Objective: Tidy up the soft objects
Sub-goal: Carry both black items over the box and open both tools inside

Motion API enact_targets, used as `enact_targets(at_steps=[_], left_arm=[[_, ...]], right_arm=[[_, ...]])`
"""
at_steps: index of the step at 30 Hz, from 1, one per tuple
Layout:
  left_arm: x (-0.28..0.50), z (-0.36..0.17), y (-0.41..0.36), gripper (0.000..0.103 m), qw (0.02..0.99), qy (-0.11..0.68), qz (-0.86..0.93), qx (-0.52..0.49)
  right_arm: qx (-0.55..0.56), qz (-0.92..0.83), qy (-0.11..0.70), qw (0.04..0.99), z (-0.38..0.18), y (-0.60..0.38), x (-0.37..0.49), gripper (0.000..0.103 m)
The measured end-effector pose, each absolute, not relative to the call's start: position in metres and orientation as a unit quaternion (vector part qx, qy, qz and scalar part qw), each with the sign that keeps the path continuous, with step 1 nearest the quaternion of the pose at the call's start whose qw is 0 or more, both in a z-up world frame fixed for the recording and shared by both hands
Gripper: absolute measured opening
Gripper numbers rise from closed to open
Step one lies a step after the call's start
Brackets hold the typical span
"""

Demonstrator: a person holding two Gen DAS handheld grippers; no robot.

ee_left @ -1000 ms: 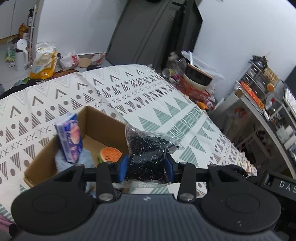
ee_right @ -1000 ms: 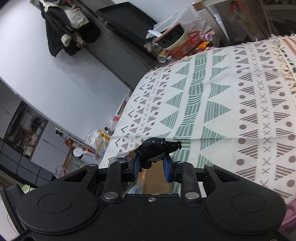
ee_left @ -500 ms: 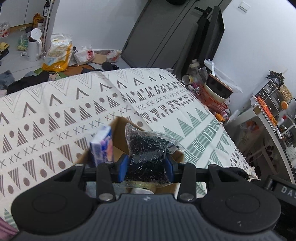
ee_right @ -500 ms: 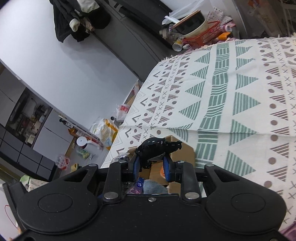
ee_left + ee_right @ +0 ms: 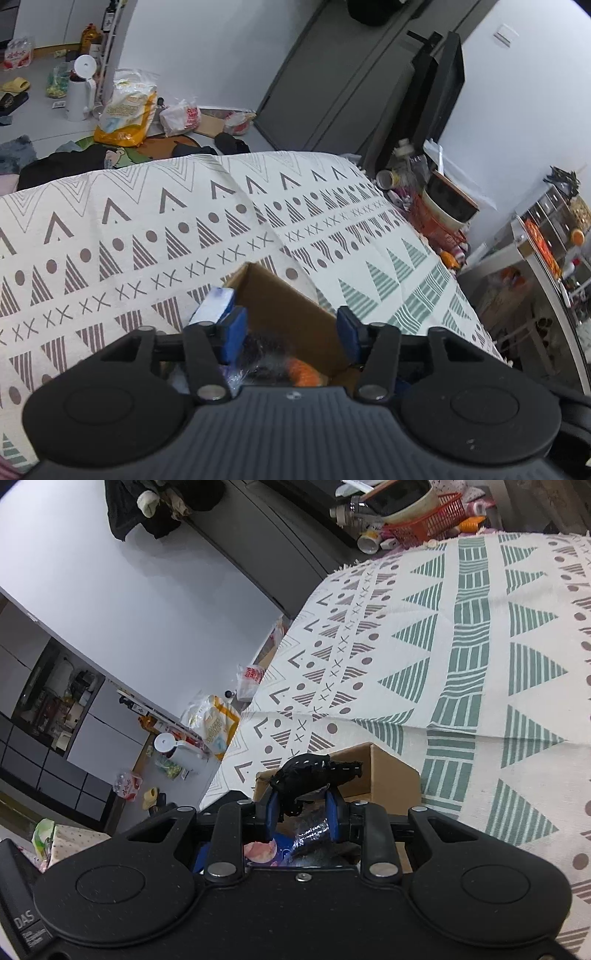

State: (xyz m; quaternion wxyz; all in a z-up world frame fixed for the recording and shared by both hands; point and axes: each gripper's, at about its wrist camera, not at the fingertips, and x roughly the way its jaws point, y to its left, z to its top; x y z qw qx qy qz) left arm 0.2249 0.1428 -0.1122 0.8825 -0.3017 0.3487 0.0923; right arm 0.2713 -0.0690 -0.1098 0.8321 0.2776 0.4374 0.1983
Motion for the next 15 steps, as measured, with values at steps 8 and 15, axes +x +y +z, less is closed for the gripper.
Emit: enact_targets(at_steps=[8, 15], left_arm=[[0.227, -0.115, 0.143, 0.055, 0.880, 0.356, 0.094, -0.300], [0.224, -0.115, 0.143, 0.066, 0.878, 0.360, 0.108, -0.296]], right_arm=[[0.300, 0.193, 0.449, 0.819, -0.123, -0.064, 0.284, 0.036], [0.313, 0.182, 0.452, 0.815, -0.122, -0.079, 0.277, 0.043]])
